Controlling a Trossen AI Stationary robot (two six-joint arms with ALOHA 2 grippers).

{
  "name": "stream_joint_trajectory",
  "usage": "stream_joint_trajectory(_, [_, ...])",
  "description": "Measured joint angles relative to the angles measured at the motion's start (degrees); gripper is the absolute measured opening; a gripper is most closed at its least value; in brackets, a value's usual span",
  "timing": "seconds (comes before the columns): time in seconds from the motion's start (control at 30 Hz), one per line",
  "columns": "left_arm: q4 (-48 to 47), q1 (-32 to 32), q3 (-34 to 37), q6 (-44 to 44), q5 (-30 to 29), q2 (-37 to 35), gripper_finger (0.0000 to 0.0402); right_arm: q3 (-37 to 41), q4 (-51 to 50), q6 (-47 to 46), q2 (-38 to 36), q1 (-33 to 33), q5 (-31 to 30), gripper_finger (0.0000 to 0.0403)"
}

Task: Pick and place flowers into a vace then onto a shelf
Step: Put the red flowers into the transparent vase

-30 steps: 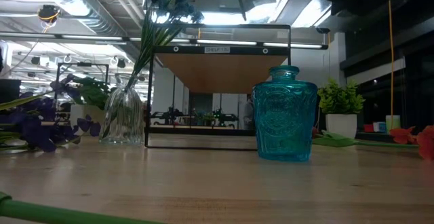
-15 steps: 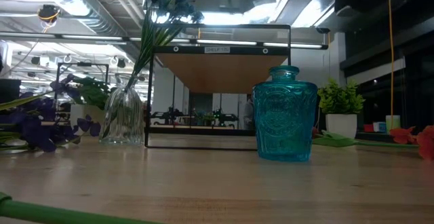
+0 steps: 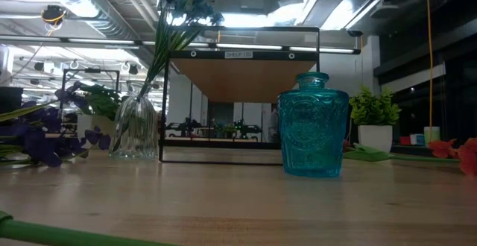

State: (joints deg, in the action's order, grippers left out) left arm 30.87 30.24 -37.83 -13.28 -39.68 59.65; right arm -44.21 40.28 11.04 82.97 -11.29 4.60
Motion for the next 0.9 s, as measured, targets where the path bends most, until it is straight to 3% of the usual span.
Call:
stream_joint_trajectory(0.17, [-2.52,5.32,0.03,0.75,-18.13,-0.15,0.0004,0.00,-0.72,-0.06,-0.03,-0.22,0.00,0.0009])
stream_joint_trajectory(0.4, [-9.79,10.27,0.07,7.09,-28.16,-0.12,0.0004,0.03,-2.86,-1.56,-0.03,-0.22,-0.02,0.0008])
stream_joint_trajectory(0.63, [-22.69,10.62,0.14,20.56,-32.66,-0.10,0.0003,1.38,-2.70,-1.66,-0.03,-0.22,-0.04,0.0004])
stream_joint_trajectory(0.9, [-26.91,10.52,0.14,22.68,-35.73,-0.37,0.0003,1.42,-2.31,-1.74,-0.03,-0.22,-0.05,0.0003])
